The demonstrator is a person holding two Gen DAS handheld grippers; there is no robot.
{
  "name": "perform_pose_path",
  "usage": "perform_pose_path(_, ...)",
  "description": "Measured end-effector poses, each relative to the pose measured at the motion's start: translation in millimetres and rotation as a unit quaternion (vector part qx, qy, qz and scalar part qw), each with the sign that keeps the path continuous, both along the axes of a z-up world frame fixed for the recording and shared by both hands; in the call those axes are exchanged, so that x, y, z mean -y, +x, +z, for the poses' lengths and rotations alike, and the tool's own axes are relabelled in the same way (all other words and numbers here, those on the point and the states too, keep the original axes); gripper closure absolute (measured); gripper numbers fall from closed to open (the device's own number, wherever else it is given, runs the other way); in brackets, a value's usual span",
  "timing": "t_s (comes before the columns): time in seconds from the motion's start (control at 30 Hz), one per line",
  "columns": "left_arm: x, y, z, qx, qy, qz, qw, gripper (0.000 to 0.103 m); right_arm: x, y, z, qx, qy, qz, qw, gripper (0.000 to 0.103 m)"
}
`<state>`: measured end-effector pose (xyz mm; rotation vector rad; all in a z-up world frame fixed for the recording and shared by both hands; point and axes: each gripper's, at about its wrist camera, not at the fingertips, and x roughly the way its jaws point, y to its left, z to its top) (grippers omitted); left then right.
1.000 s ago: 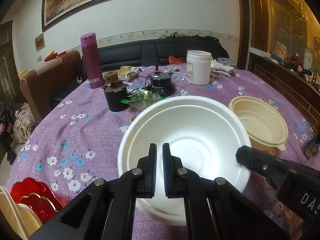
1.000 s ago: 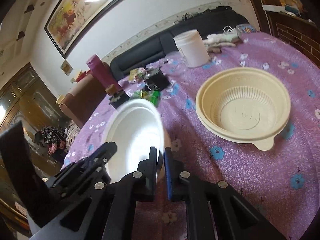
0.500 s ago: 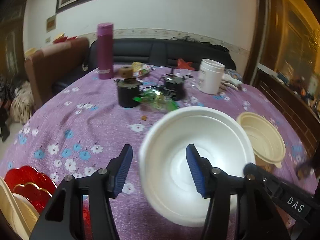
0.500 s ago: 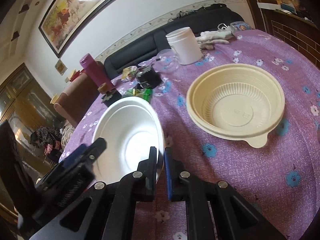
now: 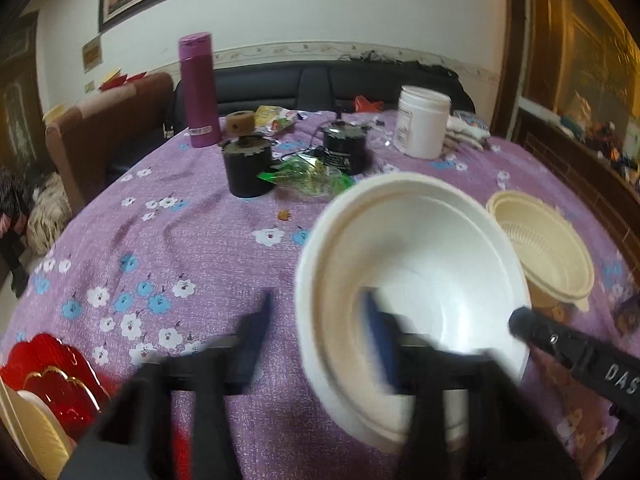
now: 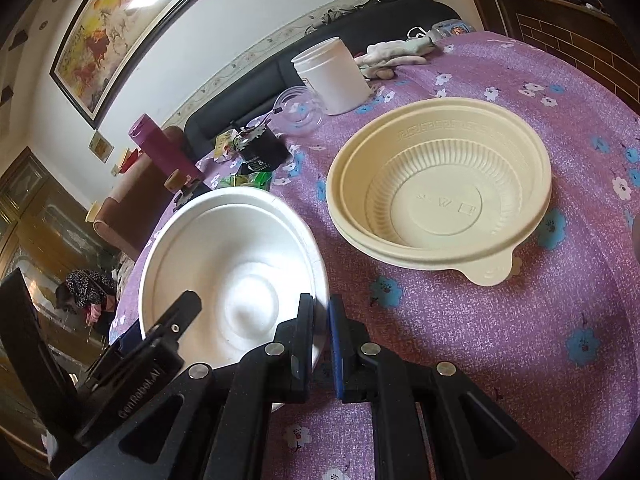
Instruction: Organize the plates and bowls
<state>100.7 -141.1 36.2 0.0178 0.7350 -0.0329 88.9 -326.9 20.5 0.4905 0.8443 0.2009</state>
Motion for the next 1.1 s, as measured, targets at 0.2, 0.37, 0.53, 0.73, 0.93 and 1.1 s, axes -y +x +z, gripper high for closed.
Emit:
perform_pose_path(0.2, 1.4, -1.7, -0.8, 0.0, 0.004, -0.005, 1.0, 0.087, 0.8, -0.8, 0.4, 0.002, 0.001, -0.001, 1.0, 0.094)
perform_pose_path(0.37, 5.2, -6.7, 3.7, 0.016, 0.018, -0.005, 0.9997, 0.087, 0.5, -2.5, 2.6, 0.007, 0.0, -0.002, 1.0, 0.094)
perform_pose_path(0.53, 6.0, -8.2, 5.9, 0.022, 0.021, -0.003, 0.9995, 0.087, 0.4, -4.4, 6.3, 0.015, -0.002, -0.002, 1.0, 0.094)
perform_pose_path(0.73, 5.6, -9.6, 8.0, 0.028, 0.022, 0.001, 0.9994, 0.087, -0.3, -6.0, 7.9, 0.018, -0.001, 0.0, 1.0, 0.094)
perform_pose_path(0.93, 7.1, -11.5, 9.2, 0.032, 0.024, 0.001, 0.9992, 0.087, -0.9, -7.6, 10.5, 0.022, -0.002, -0.001, 1.0, 0.094)
perform_pose_path(1.1, 7.0, -15.2, 13.6, 0.038, 0.021, 0.004, 0.999, 0.087, -0.7, -11.3, 16.0, 0.031, -0.003, -0.002, 1.0, 0.094)
